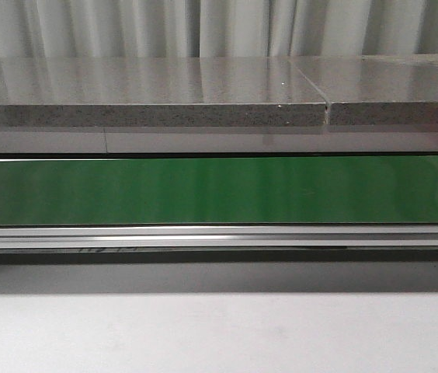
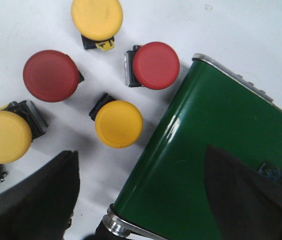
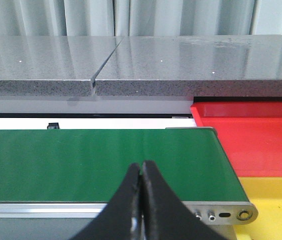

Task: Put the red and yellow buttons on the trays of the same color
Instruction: 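Carry the red button onto the green belt and open the left gripper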

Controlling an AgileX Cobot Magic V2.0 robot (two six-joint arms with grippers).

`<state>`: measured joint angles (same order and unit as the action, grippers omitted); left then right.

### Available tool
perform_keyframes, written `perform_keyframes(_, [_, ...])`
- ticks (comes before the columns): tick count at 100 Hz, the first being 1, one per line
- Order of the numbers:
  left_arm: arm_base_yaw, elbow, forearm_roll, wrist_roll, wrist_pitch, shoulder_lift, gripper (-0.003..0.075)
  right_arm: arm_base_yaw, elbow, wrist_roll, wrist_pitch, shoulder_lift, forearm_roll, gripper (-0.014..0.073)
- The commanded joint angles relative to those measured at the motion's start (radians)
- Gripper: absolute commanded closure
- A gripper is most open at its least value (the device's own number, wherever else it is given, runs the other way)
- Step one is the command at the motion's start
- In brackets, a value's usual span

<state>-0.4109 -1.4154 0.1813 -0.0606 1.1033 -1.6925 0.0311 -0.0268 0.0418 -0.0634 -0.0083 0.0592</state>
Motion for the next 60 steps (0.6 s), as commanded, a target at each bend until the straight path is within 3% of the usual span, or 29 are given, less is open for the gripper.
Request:
perform_keyframes(1, [0.000,-0.022,0.016,-0.042,-0.001,0.004,0.0220,0.004,0.014,0.007,0.078,-0.011,-0.009,0.0661])
perform_keyframes(33, [0.000,-0.024,0.008,-0.135,0.053,-0.104,0.0220,0.004,0.014,0.007,0.078,-0.011,-0.009,0.0661])
perform_keyframes(60, [0.000,-0.024,0.008,-0.186,0.007,-0.127,0.0220,0.004,0.014,0.007,0.078,-0.011,-0.009,0.0661])
